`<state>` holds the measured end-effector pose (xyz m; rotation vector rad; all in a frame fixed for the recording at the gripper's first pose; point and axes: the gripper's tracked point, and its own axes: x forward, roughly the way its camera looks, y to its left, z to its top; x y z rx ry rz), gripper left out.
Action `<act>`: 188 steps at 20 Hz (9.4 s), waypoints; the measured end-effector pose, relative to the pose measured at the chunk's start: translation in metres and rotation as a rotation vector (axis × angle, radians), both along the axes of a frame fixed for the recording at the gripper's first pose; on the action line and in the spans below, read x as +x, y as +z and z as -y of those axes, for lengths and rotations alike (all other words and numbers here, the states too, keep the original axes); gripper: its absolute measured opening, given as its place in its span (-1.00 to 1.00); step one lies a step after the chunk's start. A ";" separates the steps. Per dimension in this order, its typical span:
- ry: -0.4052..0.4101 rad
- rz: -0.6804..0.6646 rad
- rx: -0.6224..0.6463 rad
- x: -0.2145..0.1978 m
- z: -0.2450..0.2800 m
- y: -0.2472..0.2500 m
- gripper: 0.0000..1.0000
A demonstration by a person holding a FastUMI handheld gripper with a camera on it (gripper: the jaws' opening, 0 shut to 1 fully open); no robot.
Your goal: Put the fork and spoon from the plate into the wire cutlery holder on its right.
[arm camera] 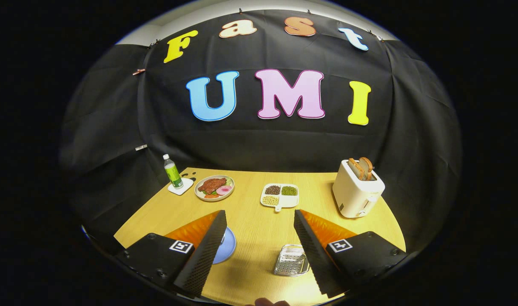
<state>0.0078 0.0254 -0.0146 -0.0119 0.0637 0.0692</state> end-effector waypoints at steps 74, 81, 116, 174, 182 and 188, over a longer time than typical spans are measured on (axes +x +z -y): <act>0.303 -0.942 -0.258 -0.013 -0.022 -0.157 -0.89; 0.262 -1.084 -0.354 -0.042 0.061 -0.143 -0.89; 0.208 -1.234 -0.149 0.022 0.065 -0.144 0.86; 0.203 -1.086 0.036 0.078 -0.212 -0.285 -0.58; 0.314 -1.055 0.085 0.076 -0.211 -0.270 -0.86; 0.325 -1.037 0.095 0.058 -0.178 -0.237 -0.86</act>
